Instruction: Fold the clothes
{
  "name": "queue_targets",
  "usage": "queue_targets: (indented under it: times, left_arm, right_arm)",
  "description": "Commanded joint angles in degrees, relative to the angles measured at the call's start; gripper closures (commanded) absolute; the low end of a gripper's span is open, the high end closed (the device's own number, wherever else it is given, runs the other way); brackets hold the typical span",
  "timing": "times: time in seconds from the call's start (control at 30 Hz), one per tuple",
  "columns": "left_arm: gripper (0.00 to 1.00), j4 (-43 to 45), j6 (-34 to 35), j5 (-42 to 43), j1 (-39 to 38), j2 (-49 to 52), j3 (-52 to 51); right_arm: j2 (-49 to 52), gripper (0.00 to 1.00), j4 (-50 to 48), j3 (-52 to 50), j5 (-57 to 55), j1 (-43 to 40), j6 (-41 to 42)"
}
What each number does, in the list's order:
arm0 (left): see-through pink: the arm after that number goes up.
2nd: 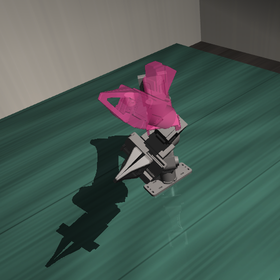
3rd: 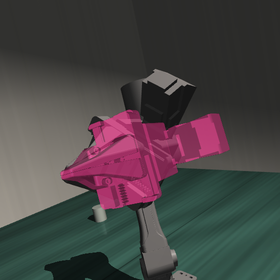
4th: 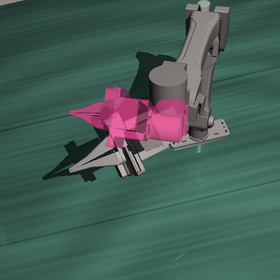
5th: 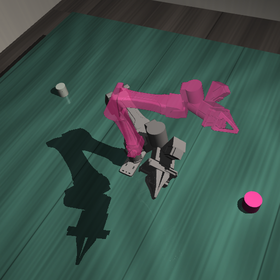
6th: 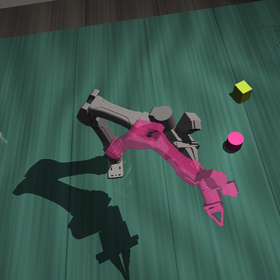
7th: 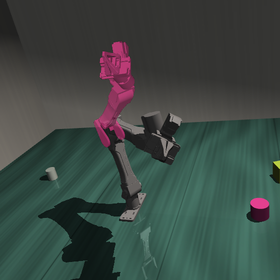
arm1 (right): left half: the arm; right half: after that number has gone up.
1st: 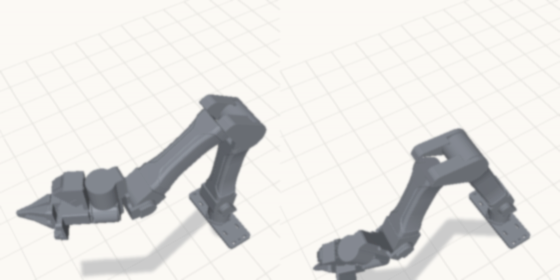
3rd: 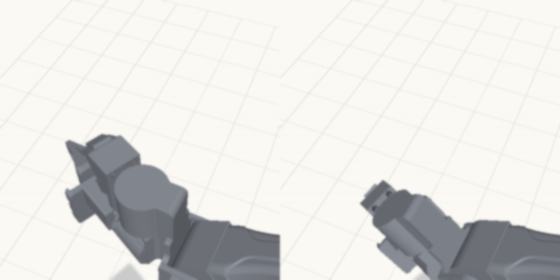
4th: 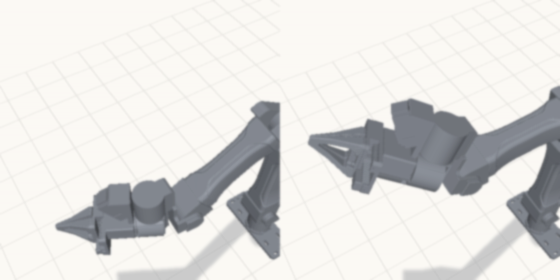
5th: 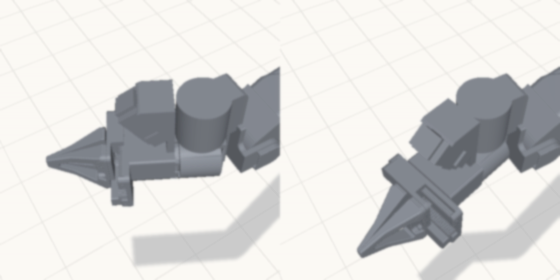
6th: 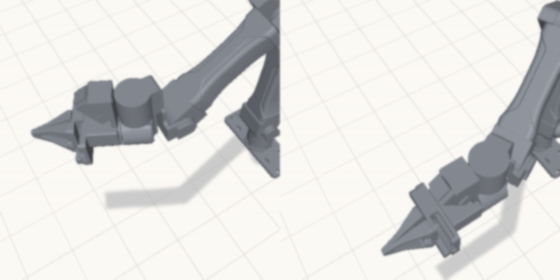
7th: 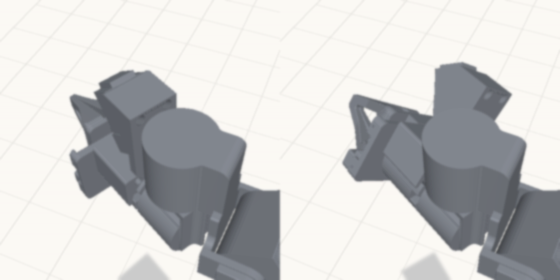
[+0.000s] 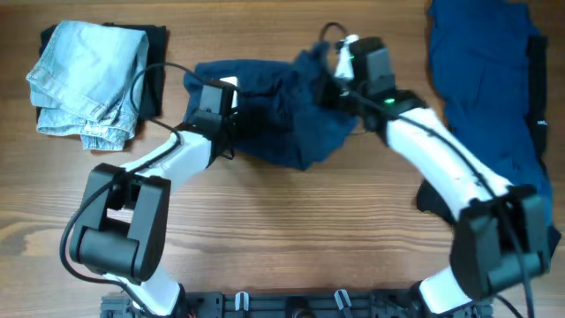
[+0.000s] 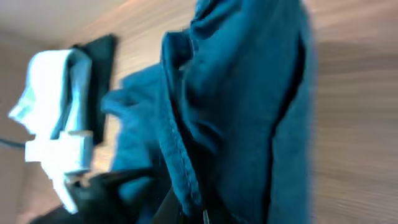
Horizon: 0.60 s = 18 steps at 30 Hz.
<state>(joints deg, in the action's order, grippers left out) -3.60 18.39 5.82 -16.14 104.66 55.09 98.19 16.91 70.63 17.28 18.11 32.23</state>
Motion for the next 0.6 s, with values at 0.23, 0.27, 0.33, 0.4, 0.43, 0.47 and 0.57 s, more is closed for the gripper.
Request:
queue_targets:
  times: [0.23, 0.27, 0.33, 0.4, 0.43, 0.47, 0.57]
  left_arm:
    - [0.95, 0.15, 0.04, -0.39, 1.42, -1.40, -0.31]
    - [0.95, 0.17, 0.04, -0.42, 1.42, -1.40, -0.31]
    - [0.95, 0.35, 0.04, -0.87, 1.42, -1.40, -0.31]
    - [0.95, 0.59, 0.02, -1.05, 1.42, -1.40, -0.31]
    - [0.95, 0.96, 0.04, -1.03, 1.42, -1.40, -0.31]
    - [0.95, 1.14, 0.02, -1.03, 1.42, -1.38, -0.31]
    - [0.96, 1.68, 0.04, -1.03, 1.42, -1.38, -0.31]
  right_arm:
    - [-5.42, 0.96, 16.63, 4.26, 0.09, -13.20, -11.37]
    - [-5.42, 0.96, 17.75, 4.26, 0.39, -14.25, -11.78]
    - [-5.42, 0.96, 19.32, 4.26, 0.76, -16.22, -12.79]
    - [-5.42, 0.96, 20.52, 4.26, 0.98, -18.12, -13.57]
    - [-5.42, 0.96, 21.22, 4.26, 2.16, -19.17, -14.91]
    - [-5.42, 0.96, 21.53, 4.26, 2.29, -19.56, -15.43]
    - [-5.42, 0.96, 23.04, 4.26, 2.03, -20.70, -17.14]
